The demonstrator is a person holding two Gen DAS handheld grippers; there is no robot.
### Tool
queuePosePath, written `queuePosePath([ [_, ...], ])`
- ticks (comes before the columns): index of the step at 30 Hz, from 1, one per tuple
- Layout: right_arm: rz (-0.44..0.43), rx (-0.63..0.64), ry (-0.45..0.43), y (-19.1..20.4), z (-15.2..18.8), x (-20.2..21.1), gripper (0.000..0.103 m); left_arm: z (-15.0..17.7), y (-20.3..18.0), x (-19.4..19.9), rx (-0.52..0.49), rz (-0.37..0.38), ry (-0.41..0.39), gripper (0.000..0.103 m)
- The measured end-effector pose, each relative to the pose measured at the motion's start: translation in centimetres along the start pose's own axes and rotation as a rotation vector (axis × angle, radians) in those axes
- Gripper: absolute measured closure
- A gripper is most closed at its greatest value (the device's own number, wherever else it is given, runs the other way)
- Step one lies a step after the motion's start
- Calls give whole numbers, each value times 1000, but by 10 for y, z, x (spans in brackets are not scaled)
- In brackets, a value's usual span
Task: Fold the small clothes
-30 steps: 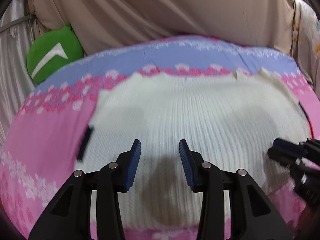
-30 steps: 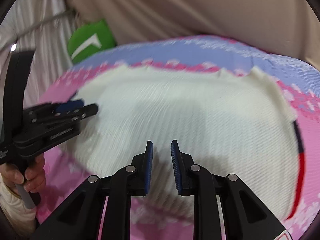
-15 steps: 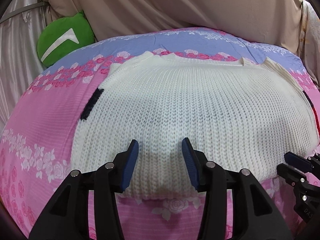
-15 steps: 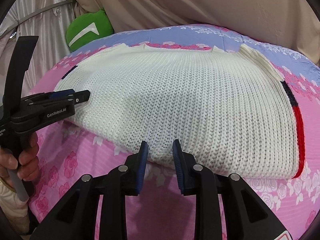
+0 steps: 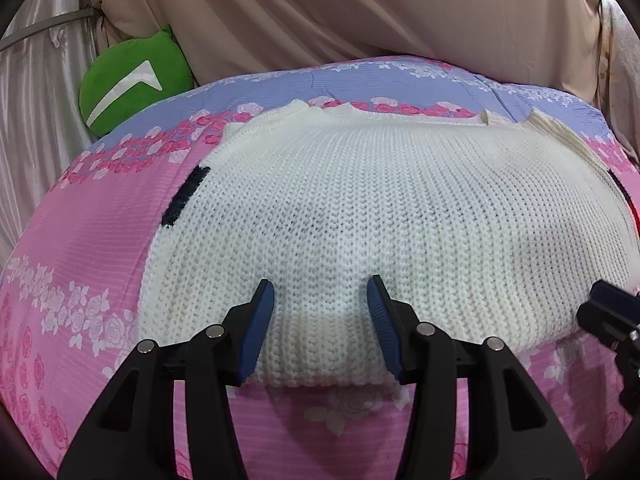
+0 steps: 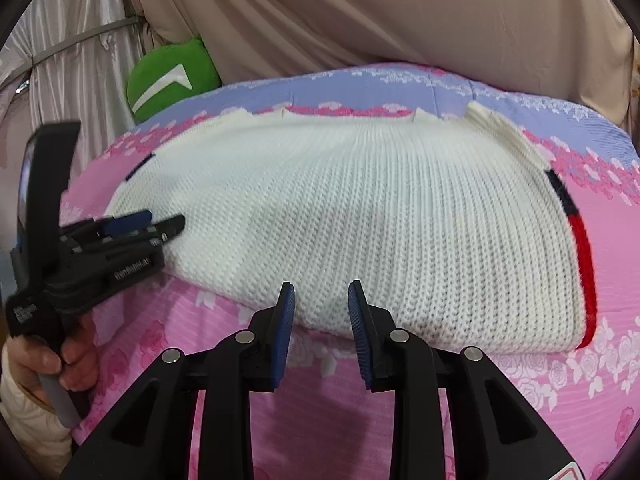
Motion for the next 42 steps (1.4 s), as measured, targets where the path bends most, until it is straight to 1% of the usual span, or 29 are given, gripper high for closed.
queuePosePath([
  [2, -38, -12, -30, 0, -16, 6, 75, 0, -1, 0, -2, -2, -2, 56],
  [3, -39, -13, -46, -1, -24, 8, 75, 0, -1, 0, -2, -1, -2, 56],
  [5, -4, 1, -73, -5, -42, 8, 73, 0, 0, 0, 3, 4, -1, 56],
  [7, 12, 4, -81, -8, -54, 1, 73, 0, 0, -1, 8, 8, 0, 55],
  [11, 4, -17, -69, -9, -76, -27, 72, -1, 0, 3, 14, 21, -16, 55],
  [12, 12, -17, -56, -9, -79, -36, 72, -3, 1, 7, 22, 35, -27, 55],
  [14, 3, -23, -19, -8, -80, -52, 72, -7, 8, 20, 47, 60, -51, 52],
  [15, 1, -28, 1, -8, -79, -59, 72, -12, 15, 26, 65, 63, -60, 49],
  [17, 8, -18, 30, -7, -75, -69, 72, -26, 34, 39, 112, 65, -80, 49],
  [18, 7, -14, 28, -7, -74, -70, 72, -34, 47, 44, 138, 60, -91, 48],
  [19, 5, -10, 27, -7, -73, -70, 72, -43, 60, 48, 164, 45, -100, 44],
  [21, 3, 3, 24, -6, -72, -71, 71, -59, 88, 51, 204, -1, -121, 40],
  [23, 5, 12, 25, -5, -71, -72, 71, -69, 110, 45, 229, -62, -125, 38],
  [24, 7, 15, 27, -4, -72, -71, 71, -72, 116, 39, 231, -60, -112, 35],
  [25, 3, 13, 26, -4, -74, -69, 70, -75, 120, 29, 240, -42, -82, 30],
  [26, -9, 2, 23, -4, -78, -68, 69, -76, 122, 19, 256, -22, -50, 28],
  [28, -42, -14, 28, -3, -83, -71, 68, -74, 122, -4, 290, 34, 36, 26],
  [29, -38, -15, 39, -4, -84, -75, 68, -71, 121, -17, 313, 60, 87, 26],
  [31, -32, -7, 67, -4, -82, -85, 68, -65, 115, -31, 333, 112, 144, 26],
  [33, -25, 3, 60, -4, -81, -88, 68, -61, 107, -37, 338, 128, 170, 26],
  [35, -15, 18, 56, -3, -81, -87, 68, -62, 98, -39, 337, 148, 174, 27],
  [36, -11, 23, 52, -2, -81, -88, 67, -62, 93, -40, 337, 160, 181, 29],
  [37, -8, 28, 47, -2, -80, -87, 66, -63, 88, -42, 343, 185, 191, 44],
  [38, -6, 30, 43, -1, -80, -87, 66, -63, 80, -44, 353, 227, 215, 52],
  [39, -8, 28, 40, -1, -80, -86, 66, -65, 76, -44, 359, 242, 226, 62],
  [40, -14, 21, 36, -2, -79, -84, 66, -69, 73, -43, 357, 242, 219, 75],
  [42, -40, -14, 22, -5, -77, -76, 65, -79, 64, -31, 352, 262, 189, 78],
])
Point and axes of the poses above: each gripper's, at about its wrist camera, not at the fingertips, and x roughly against the way its jaws point, y to its left, z to its underside, the point moved 8 cm from there along -x, roughly the way its jaws point, and after that the axes turned 14 degrees about x, right-handed, at the moved point
